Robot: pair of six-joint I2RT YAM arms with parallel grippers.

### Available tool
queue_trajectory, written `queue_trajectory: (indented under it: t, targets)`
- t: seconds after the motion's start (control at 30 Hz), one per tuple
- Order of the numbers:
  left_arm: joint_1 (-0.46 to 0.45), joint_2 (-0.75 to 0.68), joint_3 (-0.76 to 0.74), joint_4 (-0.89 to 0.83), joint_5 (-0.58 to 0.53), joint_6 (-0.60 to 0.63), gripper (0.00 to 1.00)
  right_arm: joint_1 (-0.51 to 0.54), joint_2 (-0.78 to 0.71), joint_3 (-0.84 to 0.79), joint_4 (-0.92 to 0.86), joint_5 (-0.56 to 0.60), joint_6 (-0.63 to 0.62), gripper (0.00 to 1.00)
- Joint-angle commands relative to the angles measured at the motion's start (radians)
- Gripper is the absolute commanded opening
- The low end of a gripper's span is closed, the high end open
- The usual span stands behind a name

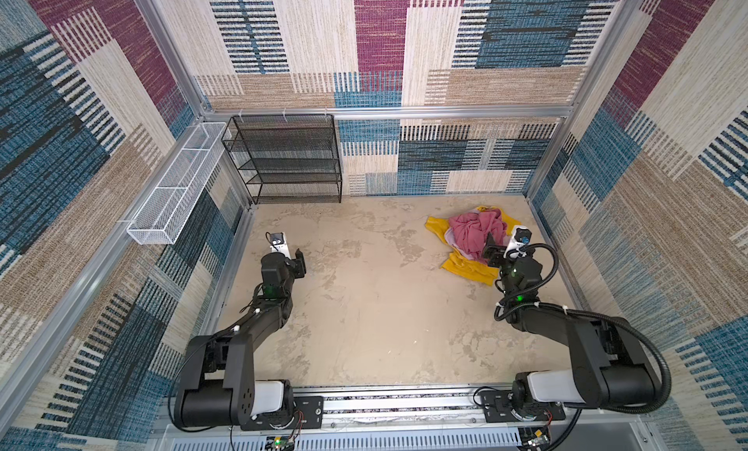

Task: Pick out a specific cloth from the pile
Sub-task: 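Move the right gripper toward the clothes pile and lower it, then grasp the yellow T-shirt under the pink shirt with the right gripper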

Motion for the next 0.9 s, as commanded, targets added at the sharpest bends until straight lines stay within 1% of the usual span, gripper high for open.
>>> queue_trajectory:
  t: [0.0, 0.07, 0.13, 0.2, 0.3, 0.37, 0.43, 0.53, 0.63, 0.77, 0.87]
  targets:
    - [-0.048, -0.065, 0.04, -0.164, -0.107, -0.005, 0.67, 0.046, -0.093, 0.026, -0.187, 0.075, 0.046, 0.87]
    - [-0.073, -0.097, 0.11, -0.267, -0.129, -0.035, 0.67, 0.091, -0.127, 0.074, -0.307, 0.102, 0.049, 0.83]
    - [-0.091, -0.103, 0.185, -0.366, -0.12, -0.07, 0.67, 0.154, -0.145, 0.111, -0.402, 0.153, 0.049, 0.8]
    - [-0.113, -0.091, 0.26, -0.463, -0.107, -0.115, 0.67, 0.234, -0.151, 0.14, -0.496, 0.201, 0.077, 0.77]
    - [-0.151, -0.063, 0.333, -0.563, -0.082, -0.146, 0.67, 0.303, -0.138, 0.171, -0.645, 0.193, 0.171, 0.76]
    - [-0.172, -0.042, 0.36, -0.598, -0.064, -0.164, 0.66, 0.333, -0.114, 0.181, -0.716, 0.183, 0.216, 0.74]
    - [-0.188, -0.018, 0.381, -0.617, -0.029, -0.176, 0.66, 0.348, -0.084, 0.18, -0.748, 0.145, 0.258, 0.71]
    - [-0.207, 0.012, 0.402, -0.616, 0.009, -0.183, 0.66, 0.351, -0.013, 0.204, -0.787, 0.089, 0.313, 0.71]
    - [-0.211, 0.036, 0.421, -0.627, 0.02, -0.202, 0.66, 0.351, 0.09, 0.264, -0.823, 0.007, 0.327, 0.71]
    - [-0.212, 0.045, 0.436, -0.642, 0.032, -0.2, 0.66, 0.351, 0.214, 0.366, -0.891, 0.002, 0.334, 0.72]
    - [-0.212, 0.037, 0.43, -0.637, 0.045, -0.2, 0.66, 0.351, 0.288, 0.438, -0.941, 0.019, 0.323, 0.74]
